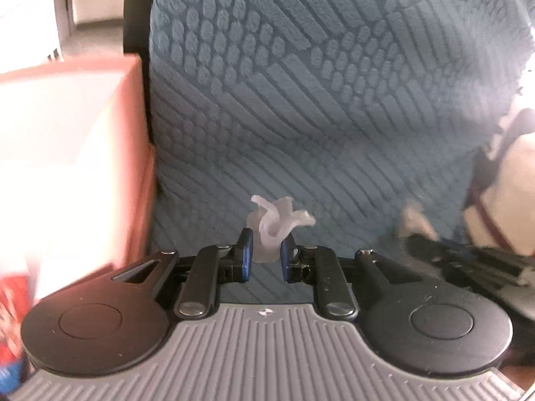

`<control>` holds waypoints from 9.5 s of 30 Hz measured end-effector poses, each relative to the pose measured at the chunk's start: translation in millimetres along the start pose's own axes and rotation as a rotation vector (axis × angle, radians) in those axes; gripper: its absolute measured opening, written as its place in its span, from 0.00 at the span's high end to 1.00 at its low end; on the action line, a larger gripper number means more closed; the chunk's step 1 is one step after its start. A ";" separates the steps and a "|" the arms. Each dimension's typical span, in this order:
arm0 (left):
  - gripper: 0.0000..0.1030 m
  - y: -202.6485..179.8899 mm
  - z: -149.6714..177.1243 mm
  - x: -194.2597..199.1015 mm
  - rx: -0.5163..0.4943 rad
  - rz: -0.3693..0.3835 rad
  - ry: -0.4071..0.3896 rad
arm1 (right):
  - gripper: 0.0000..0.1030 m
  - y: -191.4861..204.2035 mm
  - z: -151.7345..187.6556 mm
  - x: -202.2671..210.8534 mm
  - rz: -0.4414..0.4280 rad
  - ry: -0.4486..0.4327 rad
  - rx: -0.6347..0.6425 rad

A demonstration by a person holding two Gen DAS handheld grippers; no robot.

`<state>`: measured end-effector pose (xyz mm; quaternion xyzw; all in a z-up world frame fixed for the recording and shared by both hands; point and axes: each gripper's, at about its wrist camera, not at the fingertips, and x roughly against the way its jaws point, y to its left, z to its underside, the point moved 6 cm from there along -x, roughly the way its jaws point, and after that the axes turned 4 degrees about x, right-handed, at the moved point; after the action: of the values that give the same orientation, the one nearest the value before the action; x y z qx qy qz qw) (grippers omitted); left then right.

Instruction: Organize soft objects

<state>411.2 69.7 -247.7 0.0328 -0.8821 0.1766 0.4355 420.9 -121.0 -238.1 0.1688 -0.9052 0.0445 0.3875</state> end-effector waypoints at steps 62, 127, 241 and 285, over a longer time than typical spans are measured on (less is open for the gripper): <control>0.80 -41.6 143.3 187.2 -0.071 0.121 -0.040 | 0.89 41.5 114.3 221.6 -0.031 -0.022 -0.086; 0.80 196.7 102.4 300.5 0.234 -0.011 -0.150 | 0.88 283.0 47.9 205.3 -0.258 -0.001 0.216; 0.00 92.3 161.3 471.5 0.136 -0.148 -0.342 | 0.07 223.4 55.1 360.6 -0.244 -0.192 0.133; 0.00 89.5 166.1 466.4 0.103 -0.187 -0.322 | 0.07 225.1 57.3 362.8 -0.206 -0.182 0.183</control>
<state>-21.9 141.7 -2.1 0.1649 -0.9232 0.1729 0.3010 71.8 -20.1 -6.7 0.2988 -0.9066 0.0714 0.2893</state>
